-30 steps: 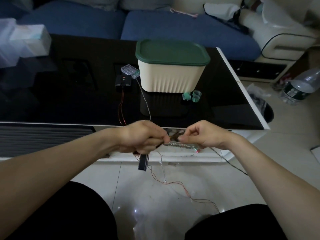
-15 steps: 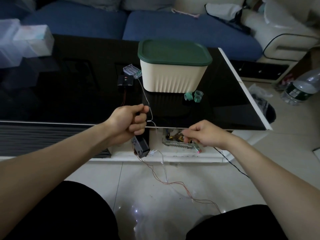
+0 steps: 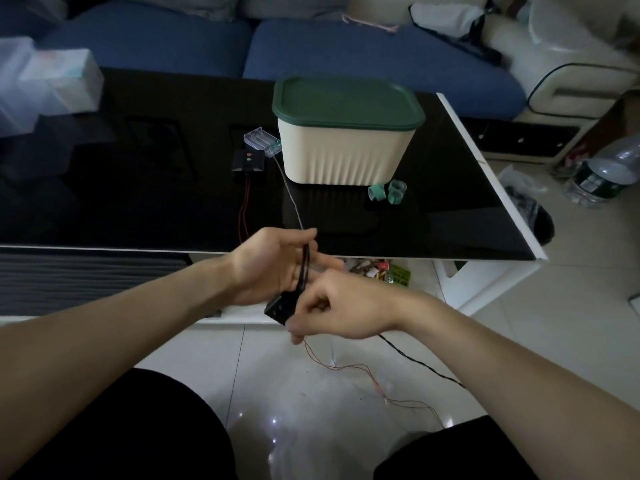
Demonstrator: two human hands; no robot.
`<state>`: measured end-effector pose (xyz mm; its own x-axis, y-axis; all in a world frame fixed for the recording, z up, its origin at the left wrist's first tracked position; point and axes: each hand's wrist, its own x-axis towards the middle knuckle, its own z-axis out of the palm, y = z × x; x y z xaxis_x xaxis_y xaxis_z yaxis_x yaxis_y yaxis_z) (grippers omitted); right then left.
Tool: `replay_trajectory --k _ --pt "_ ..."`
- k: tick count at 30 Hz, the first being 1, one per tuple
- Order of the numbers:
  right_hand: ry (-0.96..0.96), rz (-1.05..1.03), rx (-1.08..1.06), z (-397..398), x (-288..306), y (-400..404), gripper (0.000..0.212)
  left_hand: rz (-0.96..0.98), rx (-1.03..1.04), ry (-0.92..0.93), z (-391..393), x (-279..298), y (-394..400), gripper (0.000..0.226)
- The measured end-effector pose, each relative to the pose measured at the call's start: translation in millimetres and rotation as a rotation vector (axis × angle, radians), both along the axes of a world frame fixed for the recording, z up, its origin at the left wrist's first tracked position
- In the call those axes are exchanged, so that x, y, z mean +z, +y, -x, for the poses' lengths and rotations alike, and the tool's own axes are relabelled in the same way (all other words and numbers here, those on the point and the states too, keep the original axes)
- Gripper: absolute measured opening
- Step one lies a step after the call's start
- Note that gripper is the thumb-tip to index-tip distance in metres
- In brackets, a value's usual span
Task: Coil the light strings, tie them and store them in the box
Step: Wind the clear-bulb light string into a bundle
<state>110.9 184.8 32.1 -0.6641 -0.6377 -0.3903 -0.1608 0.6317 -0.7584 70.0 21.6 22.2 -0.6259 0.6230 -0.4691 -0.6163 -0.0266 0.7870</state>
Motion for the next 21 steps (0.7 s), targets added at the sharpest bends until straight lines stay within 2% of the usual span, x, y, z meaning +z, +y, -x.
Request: replay_trajectory --k 5,9,13,17,21 --pt "0.067 0.188 -0.178 11.9 -1.2 16.8 0.022 -0.039 -0.289 -0.038 -3.8 -11.2 0.8 0.057" --pt "0.146 0.192 -0.319 22.4 -13.0 35.5 0.014 0.059 -0.358 0.019 -6.1 -3.5 3.8 0.058" --pt "0.155 0.195 -0.398 27.9 -22.1 48.5 0.025 0.227 -0.341 0.152 -7.5 -5.7 6.8 0.062" --pt "0.152 0.175 -0.457 31.7 -25.0 59.9 0.025 0.218 -0.304 0.154 -6.5 -6.1 4.9 0.046" --pt "0.048 0.114 -0.474 33.6 -27.2 76.6 0.029 0.165 -0.053 0.116 -3.9 -2.4 4.3 0.043"
